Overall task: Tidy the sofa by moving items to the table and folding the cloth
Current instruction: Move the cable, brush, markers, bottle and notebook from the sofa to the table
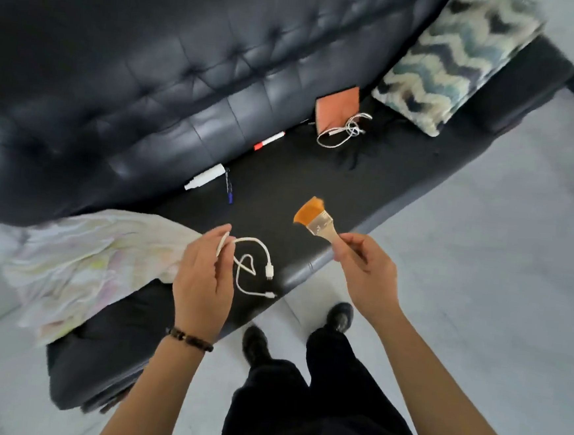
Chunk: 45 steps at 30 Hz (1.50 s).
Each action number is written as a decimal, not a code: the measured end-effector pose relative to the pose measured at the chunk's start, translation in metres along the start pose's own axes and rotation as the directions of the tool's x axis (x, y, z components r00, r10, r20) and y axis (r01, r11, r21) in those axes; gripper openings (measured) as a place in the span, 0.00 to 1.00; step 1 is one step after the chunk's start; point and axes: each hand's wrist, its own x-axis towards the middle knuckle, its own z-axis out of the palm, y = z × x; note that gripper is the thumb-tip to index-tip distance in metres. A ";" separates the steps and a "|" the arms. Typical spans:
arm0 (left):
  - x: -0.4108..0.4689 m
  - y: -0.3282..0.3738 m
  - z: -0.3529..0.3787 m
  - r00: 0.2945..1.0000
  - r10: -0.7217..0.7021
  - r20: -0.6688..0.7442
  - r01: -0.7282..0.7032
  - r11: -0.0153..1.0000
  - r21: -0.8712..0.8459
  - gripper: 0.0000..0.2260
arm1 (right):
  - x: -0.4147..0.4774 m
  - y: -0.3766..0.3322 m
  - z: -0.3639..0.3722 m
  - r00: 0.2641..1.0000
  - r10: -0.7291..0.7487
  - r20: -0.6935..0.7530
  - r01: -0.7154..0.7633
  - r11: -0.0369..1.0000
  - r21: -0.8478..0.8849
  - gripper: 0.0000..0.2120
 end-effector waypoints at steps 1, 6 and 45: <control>0.000 0.015 -0.001 0.999 0.039 0.029 -0.039 0.999 -0.011 0.17 | -0.015 0.001 -0.018 0.998 0.007 -0.057 -0.005 0.999 0.042 0.04; -0.005 0.099 0.021 0.968 0.190 0.162 -0.173 0.978 -0.116 0.14 | -0.079 0.026 -0.111 0.939 0.073 -0.335 -0.008 0.982 0.190 0.04; -0.286 0.925 0.728 0.507 0.647 0.569 -0.146 0.715 -0.684 0.05 | -0.142 0.444 -0.955 0.145 0.592 -0.793 0.082 0.791 0.606 0.08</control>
